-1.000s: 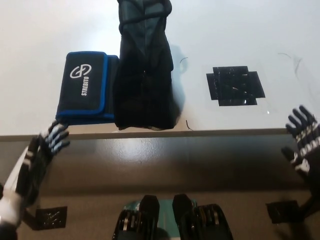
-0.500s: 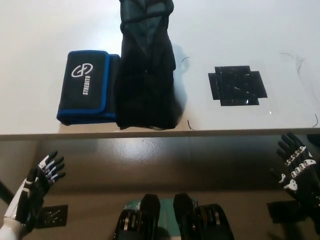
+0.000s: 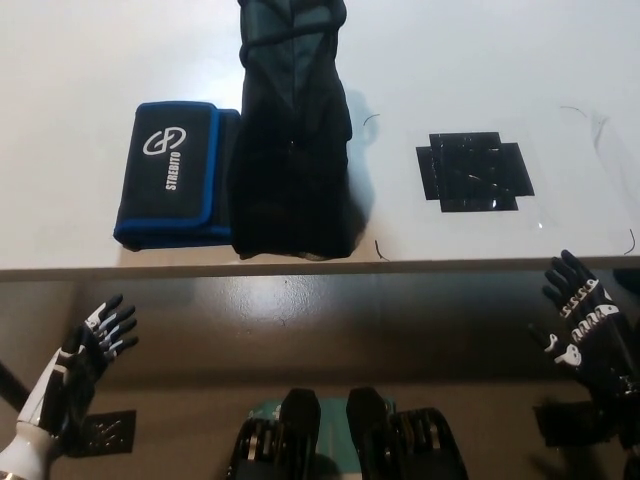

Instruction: Use both hands to pick up the lunch bag on the right hand side and smoothly move it near the note book on the left hand side

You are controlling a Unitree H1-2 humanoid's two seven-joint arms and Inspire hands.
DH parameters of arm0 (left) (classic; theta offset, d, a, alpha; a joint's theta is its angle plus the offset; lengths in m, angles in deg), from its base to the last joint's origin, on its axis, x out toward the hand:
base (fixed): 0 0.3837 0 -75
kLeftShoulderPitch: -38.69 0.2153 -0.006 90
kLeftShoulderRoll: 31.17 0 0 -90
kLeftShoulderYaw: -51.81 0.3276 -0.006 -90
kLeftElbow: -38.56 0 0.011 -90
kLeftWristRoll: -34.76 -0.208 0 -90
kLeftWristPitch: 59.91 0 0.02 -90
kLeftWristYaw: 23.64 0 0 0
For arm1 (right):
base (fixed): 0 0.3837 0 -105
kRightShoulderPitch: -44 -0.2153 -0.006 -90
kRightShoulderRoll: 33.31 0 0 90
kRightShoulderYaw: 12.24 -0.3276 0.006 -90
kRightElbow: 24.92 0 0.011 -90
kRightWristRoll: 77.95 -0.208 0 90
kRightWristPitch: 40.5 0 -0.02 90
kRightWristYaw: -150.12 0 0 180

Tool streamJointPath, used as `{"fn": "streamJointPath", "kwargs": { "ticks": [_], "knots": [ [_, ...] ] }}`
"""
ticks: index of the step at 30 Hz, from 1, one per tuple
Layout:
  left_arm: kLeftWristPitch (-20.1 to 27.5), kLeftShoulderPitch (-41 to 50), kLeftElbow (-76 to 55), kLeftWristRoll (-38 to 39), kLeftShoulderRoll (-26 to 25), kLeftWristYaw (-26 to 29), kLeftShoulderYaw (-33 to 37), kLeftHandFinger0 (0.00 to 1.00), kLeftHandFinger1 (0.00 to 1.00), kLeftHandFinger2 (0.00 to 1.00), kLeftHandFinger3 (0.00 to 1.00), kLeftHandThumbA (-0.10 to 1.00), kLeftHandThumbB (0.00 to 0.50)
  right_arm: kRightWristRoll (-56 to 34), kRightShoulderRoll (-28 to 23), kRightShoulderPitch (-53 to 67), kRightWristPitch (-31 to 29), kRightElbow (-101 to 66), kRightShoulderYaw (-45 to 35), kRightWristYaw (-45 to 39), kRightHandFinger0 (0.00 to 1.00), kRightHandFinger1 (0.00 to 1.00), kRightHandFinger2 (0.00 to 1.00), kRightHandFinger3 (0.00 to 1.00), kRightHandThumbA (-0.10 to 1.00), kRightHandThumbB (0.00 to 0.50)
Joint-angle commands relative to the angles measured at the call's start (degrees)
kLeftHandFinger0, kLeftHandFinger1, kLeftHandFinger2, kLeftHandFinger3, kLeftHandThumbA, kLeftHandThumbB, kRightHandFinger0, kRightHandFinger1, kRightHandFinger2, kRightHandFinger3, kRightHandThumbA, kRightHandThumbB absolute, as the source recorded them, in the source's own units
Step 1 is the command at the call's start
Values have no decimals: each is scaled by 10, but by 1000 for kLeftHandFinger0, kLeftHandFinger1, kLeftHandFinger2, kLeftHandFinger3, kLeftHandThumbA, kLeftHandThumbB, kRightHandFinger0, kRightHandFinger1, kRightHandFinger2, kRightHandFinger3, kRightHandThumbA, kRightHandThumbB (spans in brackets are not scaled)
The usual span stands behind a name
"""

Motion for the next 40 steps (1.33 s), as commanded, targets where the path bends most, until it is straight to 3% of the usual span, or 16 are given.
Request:
{"fn": "streamJointPath", "kwargs": {
  "ticks": [1, 24, 30, 33, 40],
  "knots": [
    [18, -11, -11, 6, -20, -5, -2, 1000, 1000, 1000, 1000, 1000, 292, -5, 0, -21, -27, -4, -6, -15, 1000, 1000, 1000, 1000, 1000, 308],
    [23, -10, -5, -7, -22, -1, 2, 1000, 1000, 1000, 1000, 1000, 286, -2, -1, -15, -19, -12, -4, -16, 1000, 1000, 1000, 1000, 1000, 297],
    [12, -18, -9, 0, -21, 1, -1, 1000, 1000, 1000, 1000, 1000, 280, 4, 0, -27, -20, -5, -2, -14, 1000, 1000, 1000, 1000, 1000, 246],
    [15, -14, -6, -5, -24, -2, 2, 1000, 1000, 1000, 1000, 1000, 273, 6, 1, -19, -17, -5, -3, -11, 1000, 1000, 1000, 1000, 1000, 262],
    [16, -7, -4, -9, -25, -1, 5, 1000, 1000, 1000, 1000, 1000, 257, 6, 4, -10, -19, -5, -1, -13, 1000, 1000, 1000, 1000, 1000, 245]
  ]
}}
